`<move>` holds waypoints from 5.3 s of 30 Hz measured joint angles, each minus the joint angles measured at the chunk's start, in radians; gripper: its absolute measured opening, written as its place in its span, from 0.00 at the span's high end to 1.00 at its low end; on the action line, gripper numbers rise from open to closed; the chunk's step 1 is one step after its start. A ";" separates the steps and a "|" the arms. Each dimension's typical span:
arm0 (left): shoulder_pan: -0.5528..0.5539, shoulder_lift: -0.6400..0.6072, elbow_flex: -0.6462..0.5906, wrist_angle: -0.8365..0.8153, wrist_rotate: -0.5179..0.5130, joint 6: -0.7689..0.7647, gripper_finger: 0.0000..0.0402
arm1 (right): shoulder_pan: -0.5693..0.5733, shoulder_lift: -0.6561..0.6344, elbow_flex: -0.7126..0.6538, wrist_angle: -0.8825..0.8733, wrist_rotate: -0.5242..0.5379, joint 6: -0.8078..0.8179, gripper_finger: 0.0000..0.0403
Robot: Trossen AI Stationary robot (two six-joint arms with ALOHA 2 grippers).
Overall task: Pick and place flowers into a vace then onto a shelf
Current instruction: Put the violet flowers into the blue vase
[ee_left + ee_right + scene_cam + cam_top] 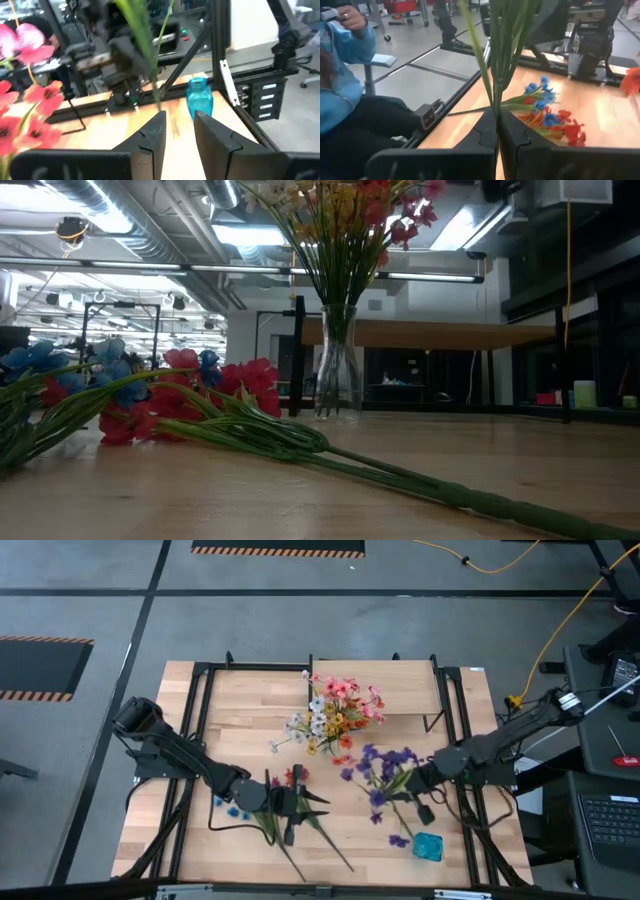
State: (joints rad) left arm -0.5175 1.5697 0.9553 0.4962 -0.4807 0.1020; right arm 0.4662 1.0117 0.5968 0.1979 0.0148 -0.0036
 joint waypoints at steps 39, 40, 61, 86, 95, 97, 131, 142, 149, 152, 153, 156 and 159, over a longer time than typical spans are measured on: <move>0.002 -0.006 0.001 -0.021 -0.234 -0.197 0.99 | 0.697 -0.291 0.186 -0.754 0.422 0.182 1.00; 0.002 -0.006 0.001 -0.021 -0.237 -0.196 0.99 | 0.697 -0.296 0.186 -0.753 0.421 0.175 1.00; 0.002 -0.006 0.001 0.002 -0.264 -0.265 0.99 | 0.726 -0.315 0.279 -0.825 0.367 0.160 1.00; 0.002 -0.006 0.001 0.000 -0.287 -0.257 0.99 | 0.821 -0.071 0.265 -0.528 0.414 0.050 1.00; 0.002 -0.006 0.001 0.000 -0.284 -0.256 0.99 | 0.821 -0.065 0.265 -0.522 0.414 0.027 1.00; 0.002 -0.006 0.001 0.000 -0.284 -0.253 0.99 | 0.821 -0.065 0.265 -0.522 0.414 0.029 1.00; 0.002 -0.006 0.001 -0.007 -0.284 -0.272 0.99 | 0.820 -0.067 -0.051 -0.157 0.497 -0.004 1.00; 0.002 -0.006 0.001 -0.007 -0.285 -0.272 0.99 | 0.820 -0.089 -0.149 -0.106 0.531 0.071 1.00; 0.002 -0.006 0.001 -0.007 -0.284 -0.273 0.99 | 0.820 -0.089 -0.149 -0.148 0.525 0.107 1.00; 0.002 -0.006 0.001 -0.007 -0.284 -0.273 0.99 | 0.820 -0.089 -0.149 -0.167 0.525 0.131 1.00; 0.002 -0.006 0.001 -0.007 -0.284 -0.273 0.99 | 0.820 -0.089 -0.149 -0.169 0.525 0.135 1.00; 0.002 -0.006 0.001 -0.007 -0.284 -0.276 0.99 | 0.820 -0.089 -0.149 -0.176 0.525 0.159 0.98; 0.002 -0.006 0.001 -0.007 -0.284 -0.276 0.99 | 0.820 -0.089 -0.149 -0.176 0.524 0.160 0.93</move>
State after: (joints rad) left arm -0.5156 1.5639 0.9565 0.4889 -0.7650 -0.1738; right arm 1.2861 0.9222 0.4480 0.0216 0.5385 0.1566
